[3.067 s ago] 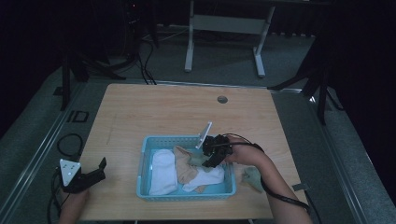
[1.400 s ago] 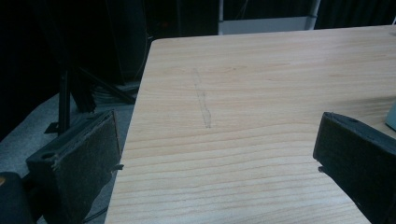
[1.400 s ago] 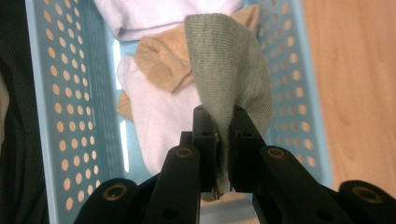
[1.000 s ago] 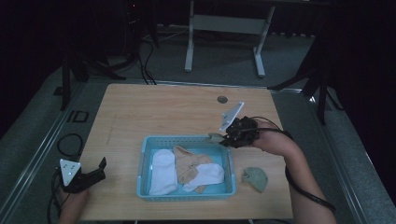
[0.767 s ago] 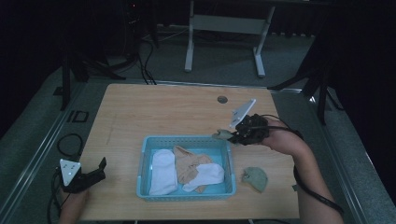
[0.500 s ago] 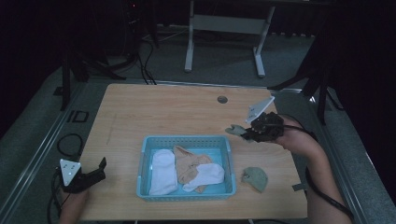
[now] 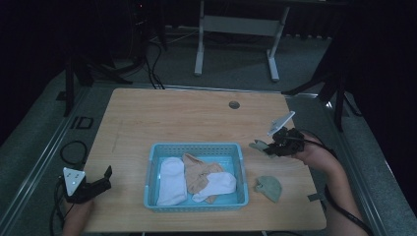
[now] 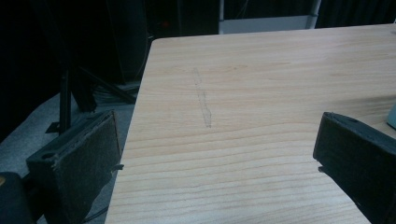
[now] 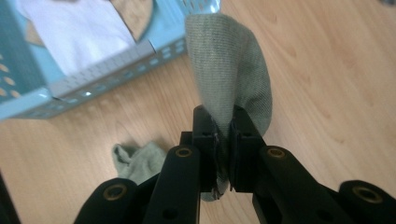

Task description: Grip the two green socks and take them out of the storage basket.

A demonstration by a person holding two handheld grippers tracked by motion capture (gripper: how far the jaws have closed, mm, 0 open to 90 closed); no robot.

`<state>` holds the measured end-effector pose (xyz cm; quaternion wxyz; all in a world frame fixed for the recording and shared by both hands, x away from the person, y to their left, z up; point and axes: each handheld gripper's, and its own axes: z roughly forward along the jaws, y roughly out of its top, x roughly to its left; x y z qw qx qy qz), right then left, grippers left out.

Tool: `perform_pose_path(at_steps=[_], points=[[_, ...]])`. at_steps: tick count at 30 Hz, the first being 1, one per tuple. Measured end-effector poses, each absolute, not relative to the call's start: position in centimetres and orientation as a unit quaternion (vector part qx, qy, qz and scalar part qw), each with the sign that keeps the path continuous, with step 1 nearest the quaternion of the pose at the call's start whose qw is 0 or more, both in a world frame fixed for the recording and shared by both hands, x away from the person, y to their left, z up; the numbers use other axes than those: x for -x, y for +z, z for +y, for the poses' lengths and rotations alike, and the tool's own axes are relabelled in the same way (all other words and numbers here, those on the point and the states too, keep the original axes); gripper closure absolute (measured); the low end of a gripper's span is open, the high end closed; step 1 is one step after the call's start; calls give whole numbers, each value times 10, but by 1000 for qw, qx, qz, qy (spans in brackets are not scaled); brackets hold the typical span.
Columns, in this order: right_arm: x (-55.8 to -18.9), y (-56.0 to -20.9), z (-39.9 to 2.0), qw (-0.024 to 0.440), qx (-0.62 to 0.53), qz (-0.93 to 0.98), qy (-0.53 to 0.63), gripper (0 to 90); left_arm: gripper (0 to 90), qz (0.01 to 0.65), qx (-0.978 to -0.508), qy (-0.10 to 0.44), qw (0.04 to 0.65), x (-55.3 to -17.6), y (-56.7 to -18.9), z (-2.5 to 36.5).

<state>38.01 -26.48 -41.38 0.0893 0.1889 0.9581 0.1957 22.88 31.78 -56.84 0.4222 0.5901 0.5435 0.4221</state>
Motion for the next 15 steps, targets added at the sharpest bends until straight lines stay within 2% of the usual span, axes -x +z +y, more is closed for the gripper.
perform_pose_path(at_steps=[8, 15], points=[[-392, -449, -275, 97, -228, 948, 201, 829, 3, 543, -590, 423, 422, -229, -568, 318], [-398, -486, -276, 76, -248, 947, 190, 826, 3, 543, -591, 423, 421, -229, -568, 318]])
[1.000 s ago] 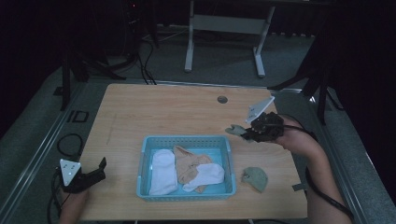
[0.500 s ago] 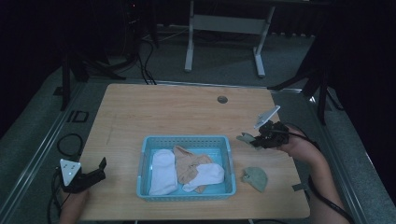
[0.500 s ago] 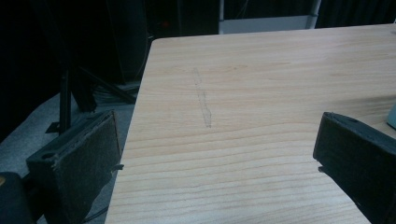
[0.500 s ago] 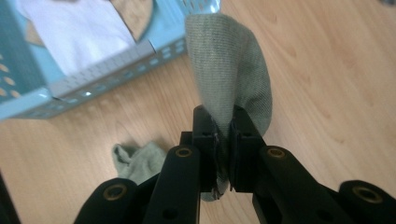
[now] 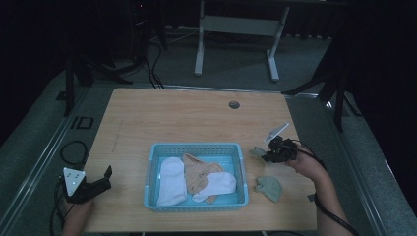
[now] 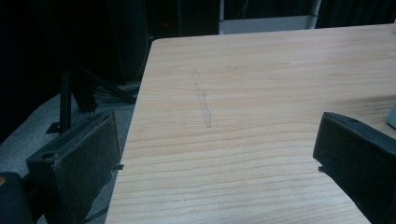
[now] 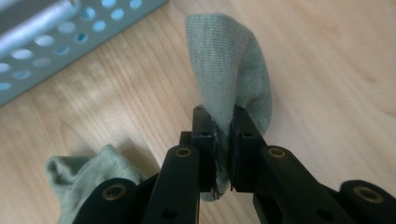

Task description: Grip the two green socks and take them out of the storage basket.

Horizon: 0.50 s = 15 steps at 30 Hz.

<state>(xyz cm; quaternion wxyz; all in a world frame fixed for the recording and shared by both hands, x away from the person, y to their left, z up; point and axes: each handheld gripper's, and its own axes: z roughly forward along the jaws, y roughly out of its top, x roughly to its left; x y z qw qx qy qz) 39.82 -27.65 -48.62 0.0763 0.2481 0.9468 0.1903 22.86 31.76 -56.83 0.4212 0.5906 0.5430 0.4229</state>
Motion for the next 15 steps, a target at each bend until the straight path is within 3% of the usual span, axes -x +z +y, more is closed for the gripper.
perform_pose_path(at_steps=[15], points=[[-405, -517, -264, 56, -260, 948, 176, 793, 3, 543, -590, 424, 421, -229, -568, 318]])
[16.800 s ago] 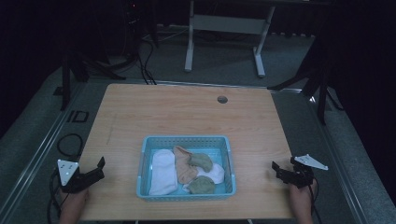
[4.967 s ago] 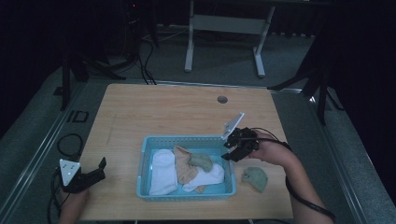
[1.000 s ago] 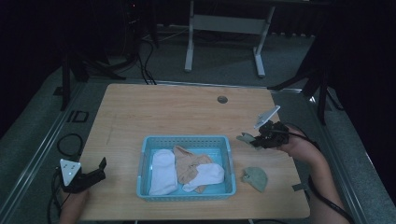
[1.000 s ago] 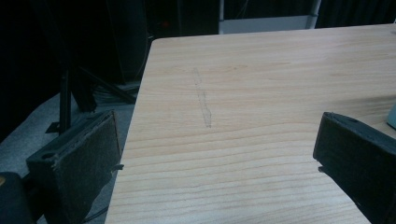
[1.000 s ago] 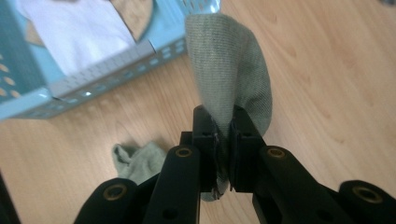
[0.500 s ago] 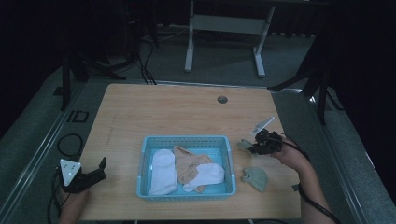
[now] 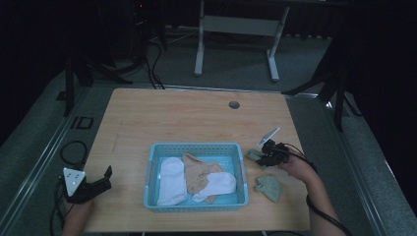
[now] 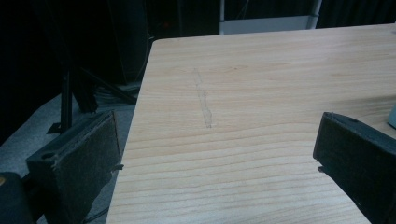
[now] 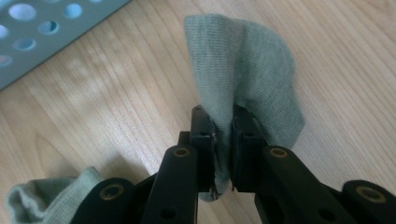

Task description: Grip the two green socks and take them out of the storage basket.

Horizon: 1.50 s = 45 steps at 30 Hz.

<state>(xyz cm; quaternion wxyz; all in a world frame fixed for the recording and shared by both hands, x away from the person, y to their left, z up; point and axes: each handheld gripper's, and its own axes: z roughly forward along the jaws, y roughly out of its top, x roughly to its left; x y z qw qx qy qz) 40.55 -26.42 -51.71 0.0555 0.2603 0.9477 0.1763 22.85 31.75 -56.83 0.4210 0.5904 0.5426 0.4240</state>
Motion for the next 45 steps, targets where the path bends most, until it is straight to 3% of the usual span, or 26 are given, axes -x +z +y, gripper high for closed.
perform_pose_path(at_steps=[2, 5, 17, 34, 40, 45], points=[[-404, -513, -261, 44, -255, 950, 177, 681, 3, 543, -590, 424, 421, -229, -568, 318], [-401, -501, -263, 49, -255, 949, 182, 609, 3, 543, -590, 424, 421, -229, -568, 318], [-385, -472, -295, 92, -283, 928, 224, 501, 3, 544, -590, 424, 421, -229, -568, 317], [-365, -516, -347, 105, -373, 884, 263, 434, 3, 543, -591, 424, 420, -229, -568, 317], [-361, -527, -360, 112, -407, 864, 273, 381, 3, 543, -591, 424, 420, -229, -568, 317], [-358, -532, -367, 136, -429, 846, 285, 286, 3, 543, -591, 423, 420, -229, -568, 317]])
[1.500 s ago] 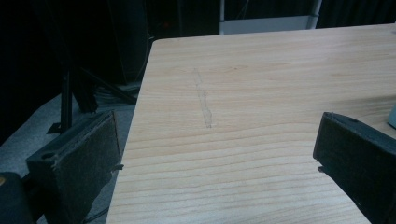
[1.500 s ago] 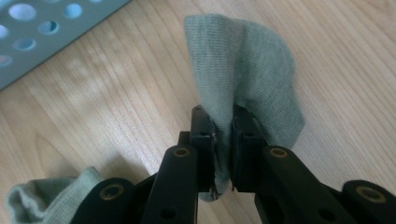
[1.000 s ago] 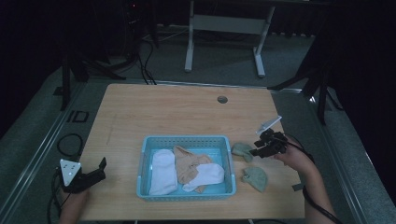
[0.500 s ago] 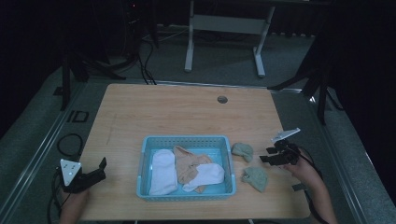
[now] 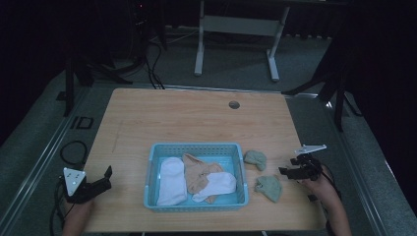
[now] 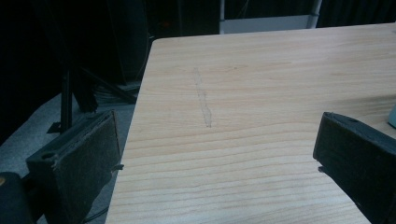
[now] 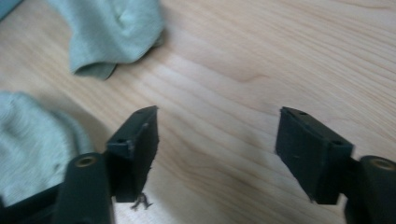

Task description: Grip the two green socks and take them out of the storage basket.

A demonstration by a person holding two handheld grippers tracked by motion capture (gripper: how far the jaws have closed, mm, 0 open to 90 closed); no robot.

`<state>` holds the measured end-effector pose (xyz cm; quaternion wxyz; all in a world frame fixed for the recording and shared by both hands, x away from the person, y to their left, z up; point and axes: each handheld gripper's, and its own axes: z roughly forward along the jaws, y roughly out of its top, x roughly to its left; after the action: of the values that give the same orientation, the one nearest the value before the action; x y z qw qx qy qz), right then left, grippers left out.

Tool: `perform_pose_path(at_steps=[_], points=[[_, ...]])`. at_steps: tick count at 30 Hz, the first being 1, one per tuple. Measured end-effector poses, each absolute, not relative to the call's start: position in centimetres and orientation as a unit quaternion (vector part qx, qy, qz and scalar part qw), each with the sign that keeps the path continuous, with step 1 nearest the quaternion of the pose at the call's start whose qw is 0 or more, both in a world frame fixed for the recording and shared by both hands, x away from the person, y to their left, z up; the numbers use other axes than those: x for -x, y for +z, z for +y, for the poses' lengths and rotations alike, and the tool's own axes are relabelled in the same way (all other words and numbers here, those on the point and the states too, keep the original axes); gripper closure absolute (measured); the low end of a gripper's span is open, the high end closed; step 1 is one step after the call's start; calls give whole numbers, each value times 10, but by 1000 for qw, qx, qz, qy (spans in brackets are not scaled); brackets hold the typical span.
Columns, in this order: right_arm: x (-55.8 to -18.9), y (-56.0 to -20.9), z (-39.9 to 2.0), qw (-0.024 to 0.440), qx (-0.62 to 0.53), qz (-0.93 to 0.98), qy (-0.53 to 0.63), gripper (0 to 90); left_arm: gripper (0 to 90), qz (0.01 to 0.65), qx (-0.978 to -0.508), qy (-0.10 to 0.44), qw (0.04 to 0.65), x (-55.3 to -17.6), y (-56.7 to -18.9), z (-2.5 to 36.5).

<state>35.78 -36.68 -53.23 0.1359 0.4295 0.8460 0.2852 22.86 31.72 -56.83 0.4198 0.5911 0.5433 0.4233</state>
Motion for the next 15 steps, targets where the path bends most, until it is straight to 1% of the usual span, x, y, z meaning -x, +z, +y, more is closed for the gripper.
perform_pose_path(at_steps=[1, 3, 6, 8, 10, 15], points=[[-357, -533, -369, 139, -437, 839, 294, 283, 3, 543, -591, 423, 420, -229, -568, 317], [-357, -534, -377, 136, -451, 825, 313, 219, 3, 543, -591, 423, 420, -229, -568, 317], [-356, -536, -385, 139, -472, 804, 334, 178, 3, 543, -591, 423, 420, -229, -568, 317], [-353, -539, -387, 162, -478, 797, 332, 153, 3, 543, -591, 423, 420, -229, -568, 317], [-351, -543, -390, 176, -488, 788, 331, 134, 3, 543, -591, 423, 420, -229, -568, 317], [-344, -547, -397, 205, -510, 761, 345, 122, 3, 543, -591, 423, 420, -229, -568, 317]])
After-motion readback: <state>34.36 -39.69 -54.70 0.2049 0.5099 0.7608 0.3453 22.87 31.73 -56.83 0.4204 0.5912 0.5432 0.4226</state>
